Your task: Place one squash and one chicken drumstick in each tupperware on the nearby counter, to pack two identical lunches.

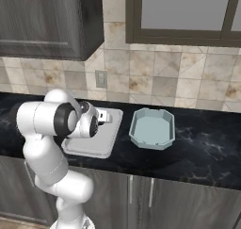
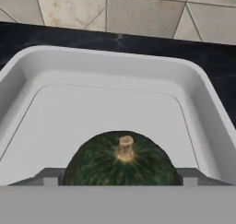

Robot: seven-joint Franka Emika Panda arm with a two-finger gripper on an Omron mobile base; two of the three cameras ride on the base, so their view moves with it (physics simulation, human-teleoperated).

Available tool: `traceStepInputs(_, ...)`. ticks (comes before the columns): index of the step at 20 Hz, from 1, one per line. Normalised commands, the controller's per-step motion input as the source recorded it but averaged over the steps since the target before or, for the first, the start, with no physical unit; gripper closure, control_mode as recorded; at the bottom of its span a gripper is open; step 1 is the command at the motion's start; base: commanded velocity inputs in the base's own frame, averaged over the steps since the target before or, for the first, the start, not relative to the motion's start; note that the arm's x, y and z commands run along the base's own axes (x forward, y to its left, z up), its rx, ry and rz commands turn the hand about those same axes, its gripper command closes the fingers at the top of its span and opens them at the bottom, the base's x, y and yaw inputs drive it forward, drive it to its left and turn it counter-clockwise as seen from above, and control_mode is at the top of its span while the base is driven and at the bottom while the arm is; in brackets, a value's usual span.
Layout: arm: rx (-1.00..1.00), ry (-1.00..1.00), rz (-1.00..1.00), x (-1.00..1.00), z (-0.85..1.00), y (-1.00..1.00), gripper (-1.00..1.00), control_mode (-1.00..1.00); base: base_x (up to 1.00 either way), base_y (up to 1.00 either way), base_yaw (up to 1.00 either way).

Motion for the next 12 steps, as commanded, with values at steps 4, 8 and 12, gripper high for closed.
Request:
traceStepInputs(4, 0.0, 0.0, 0.0, 0.2, 0.0, 0.42, -1.0, -1.0, 0.0, 0.0, 0.0)
traceStepInputs(8, 0.0, 0.0, 0.0, -0.01, 0.06, 0.11, -1.0, -1.0, 0.0, 0.0, 0.0)
traceStepInputs(12, 0.0, 0.0, -0.01, -0.34, 0.43, -0.02, -1.0, -1.0, 0.0, 0.0, 0.0)
